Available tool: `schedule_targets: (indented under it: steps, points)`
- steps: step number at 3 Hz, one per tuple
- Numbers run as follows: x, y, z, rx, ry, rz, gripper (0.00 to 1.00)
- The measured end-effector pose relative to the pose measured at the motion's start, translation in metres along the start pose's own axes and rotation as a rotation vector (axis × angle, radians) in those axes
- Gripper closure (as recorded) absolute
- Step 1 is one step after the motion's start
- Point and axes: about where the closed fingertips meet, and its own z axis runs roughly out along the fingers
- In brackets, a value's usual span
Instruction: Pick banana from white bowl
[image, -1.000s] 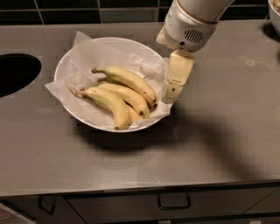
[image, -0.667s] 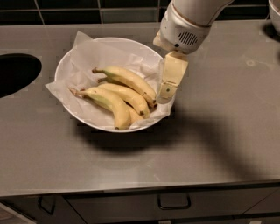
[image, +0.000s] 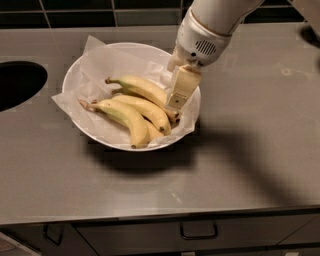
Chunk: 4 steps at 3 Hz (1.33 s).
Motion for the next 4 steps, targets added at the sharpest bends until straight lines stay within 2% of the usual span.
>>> schedule_targets:
  steps: [1,2,3,4]
  points:
    - [0.000,0.000,0.000,0.000,0.000,0.000,0.08]
    - [0.000,0.000,0.000,0.000,0.000,0.000,0.00]
    - [0.000,0.000,0.000,0.000,0.000,0.000,0.00]
    - [-0.022,-0.003,0.019,-0.041,-0.014,-0.040,0.07]
